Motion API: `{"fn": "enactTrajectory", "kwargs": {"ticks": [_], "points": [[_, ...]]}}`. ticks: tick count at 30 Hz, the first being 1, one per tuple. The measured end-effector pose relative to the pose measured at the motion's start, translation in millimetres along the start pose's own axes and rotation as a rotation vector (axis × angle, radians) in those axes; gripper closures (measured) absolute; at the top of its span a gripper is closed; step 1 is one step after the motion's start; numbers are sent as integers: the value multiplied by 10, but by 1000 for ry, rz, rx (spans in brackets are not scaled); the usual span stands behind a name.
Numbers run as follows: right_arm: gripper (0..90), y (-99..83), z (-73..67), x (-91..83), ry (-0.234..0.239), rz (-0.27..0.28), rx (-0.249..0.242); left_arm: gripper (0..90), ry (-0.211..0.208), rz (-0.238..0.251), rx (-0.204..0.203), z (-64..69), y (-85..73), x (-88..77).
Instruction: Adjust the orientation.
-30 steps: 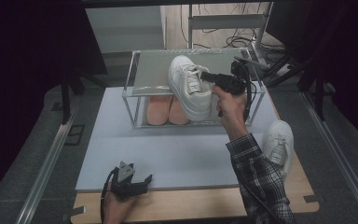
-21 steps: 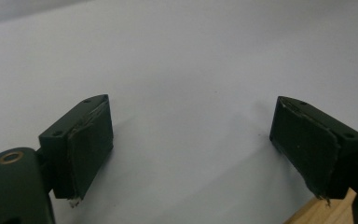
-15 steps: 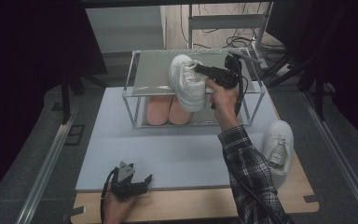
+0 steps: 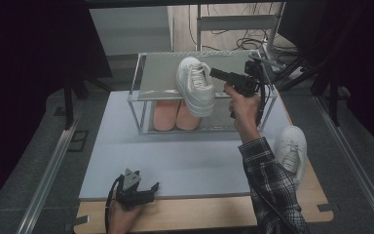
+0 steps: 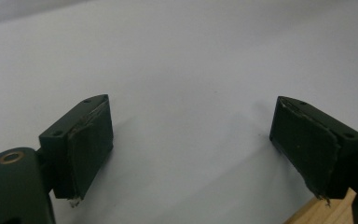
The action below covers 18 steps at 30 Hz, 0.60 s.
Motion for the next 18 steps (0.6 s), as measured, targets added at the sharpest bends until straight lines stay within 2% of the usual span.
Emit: {"fn": "enactTrajectory", "kwargs": {"ticks": [2,4,8,12,18], "points": [[537,-16,2,-46,-4,1,-13,131,0,0,0,0,0,0],[560,-37,0,-107,15,5,-20,131,0,1,0,0,0,1],[584,-94,19,-226,23,5,-40,132,0,0,0,0,0,0],[600,-164,35,-317,18,-2,-53,131,1,1,0,0,0,0],[683,-317,35,-469,34,-16,-83,132,1,2,-1,2,0,1]]}}
Point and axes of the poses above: each handheld gripper's, and its own axes: x roughly forward along the jaws, y roughly out of its top, z roughly to its right, the point moved 9 cm from there along x, roughly forward along the jaws, and after that the axes turned 4 degrees about y, right-handed, at the moved point
